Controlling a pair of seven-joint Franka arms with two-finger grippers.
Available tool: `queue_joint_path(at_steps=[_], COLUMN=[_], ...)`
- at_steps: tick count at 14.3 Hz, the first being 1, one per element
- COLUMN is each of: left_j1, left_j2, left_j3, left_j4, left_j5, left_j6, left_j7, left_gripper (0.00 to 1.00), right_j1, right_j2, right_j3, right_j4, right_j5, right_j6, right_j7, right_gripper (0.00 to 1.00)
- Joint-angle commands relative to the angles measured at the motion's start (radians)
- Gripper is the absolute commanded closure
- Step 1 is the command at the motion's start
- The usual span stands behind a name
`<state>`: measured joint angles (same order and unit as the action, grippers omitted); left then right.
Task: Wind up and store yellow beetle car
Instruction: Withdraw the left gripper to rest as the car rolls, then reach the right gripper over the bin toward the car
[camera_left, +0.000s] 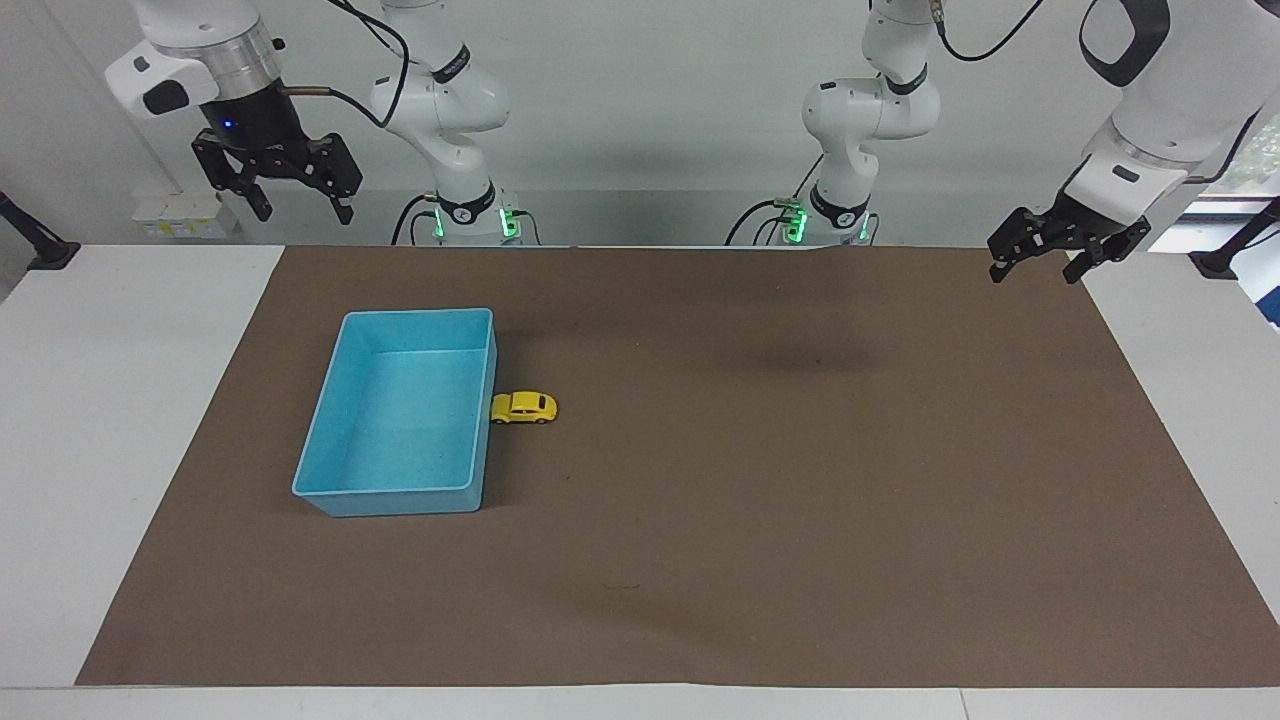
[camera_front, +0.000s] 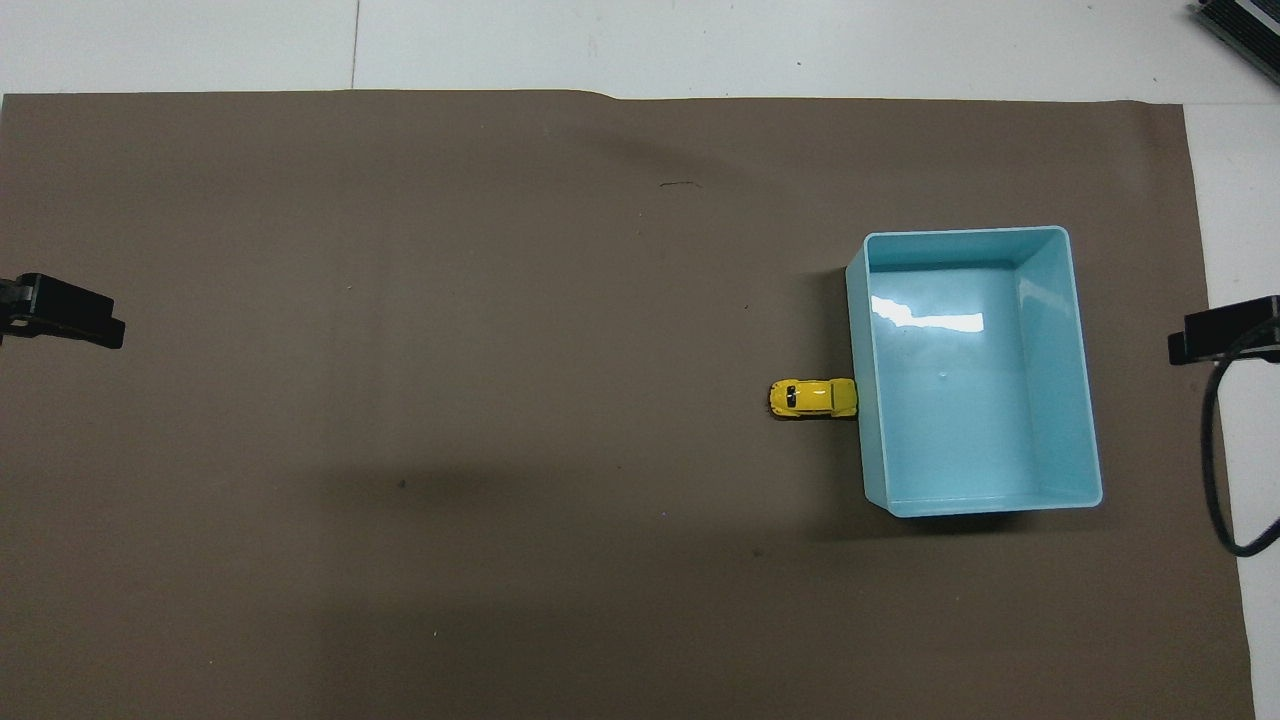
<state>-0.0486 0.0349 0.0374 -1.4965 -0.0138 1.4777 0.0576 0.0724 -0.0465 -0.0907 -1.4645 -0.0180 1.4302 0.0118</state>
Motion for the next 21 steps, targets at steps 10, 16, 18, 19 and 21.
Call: queue_joint_path(at_steps=[10, 16, 18, 19, 21], left_j1=[0.009, 0.009, 0.009, 0.009, 0.009], left_j2=[-0.015, -0.015, -0.015, -0.015, -0.015], left_j3=[-0.013, -0.013, -0.013, -0.013, -0.013], left_j4=[0.004, 0.004, 0.005, 0.004, 0.005], left_j5=[0.002, 0.002, 0.002, 0.002, 0.002], left_j6=[-0.031, -0.031, -0.031, -0.031, -0.031], left_j7=[-0.071, -0.071, -0.071, -0.071, -0.071], left_gripper=[0.0, 0.0, 0.0, 0.0, 0.0], right_j1=[0.099, 0.181, 0.208, 0.21, 0.239], right_j2=[-0.084, -0.082, -0.072, -0.066, -0.055], right_j3=[0.028, 0.031, 0.032, 0.034, 0.034], right_j4=[-0.111, -0.198, -0.217, -0.232, -0.273], right_j5=[0.004, 0.004, -0.002, -0.003, -0.002], right_j6=[0.006, 0.143, 0.183, 0.206, 0.274], right_j7=[-0.64, -0.954, -1.022, -1.061, -1.113], right_gripper=[0.0, 0.0, 0.0, 0.0, 0.0])
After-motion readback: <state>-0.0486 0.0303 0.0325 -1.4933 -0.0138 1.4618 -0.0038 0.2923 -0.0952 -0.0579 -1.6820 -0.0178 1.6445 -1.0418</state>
